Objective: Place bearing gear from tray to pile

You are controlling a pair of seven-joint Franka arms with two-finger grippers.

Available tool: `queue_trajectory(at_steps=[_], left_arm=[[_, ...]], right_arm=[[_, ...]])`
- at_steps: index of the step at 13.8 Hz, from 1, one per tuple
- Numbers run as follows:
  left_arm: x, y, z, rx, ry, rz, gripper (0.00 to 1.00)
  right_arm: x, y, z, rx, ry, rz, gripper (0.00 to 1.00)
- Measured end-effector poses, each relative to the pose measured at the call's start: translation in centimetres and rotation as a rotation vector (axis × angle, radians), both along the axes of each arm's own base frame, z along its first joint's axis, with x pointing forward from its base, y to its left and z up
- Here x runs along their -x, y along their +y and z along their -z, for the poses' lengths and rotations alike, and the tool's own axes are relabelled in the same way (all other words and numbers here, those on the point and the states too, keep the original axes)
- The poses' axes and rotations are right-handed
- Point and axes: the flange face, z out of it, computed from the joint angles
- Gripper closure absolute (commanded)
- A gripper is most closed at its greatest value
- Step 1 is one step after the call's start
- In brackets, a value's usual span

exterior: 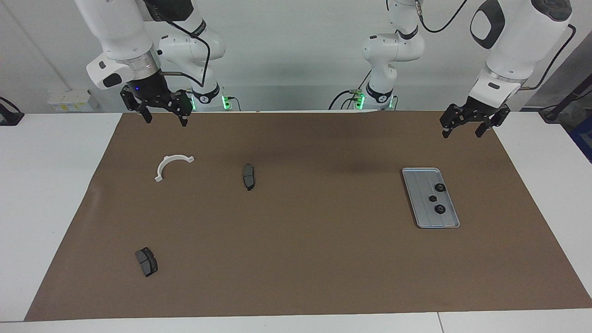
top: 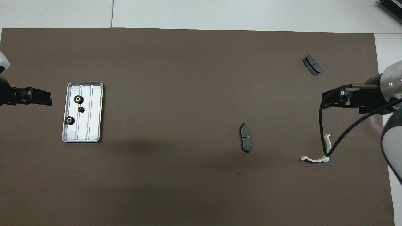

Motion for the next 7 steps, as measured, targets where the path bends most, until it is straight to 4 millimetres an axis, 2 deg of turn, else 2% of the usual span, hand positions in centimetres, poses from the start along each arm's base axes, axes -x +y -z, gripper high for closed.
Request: queue_trajectory(at_steps=[7], left_arm=[[0.04,-0.03,0.33,-0.001,0.007,0.001,0.0]], right_arm=[[0.0,0.0,0.0,0.0,0.0,0.0,0.0]])
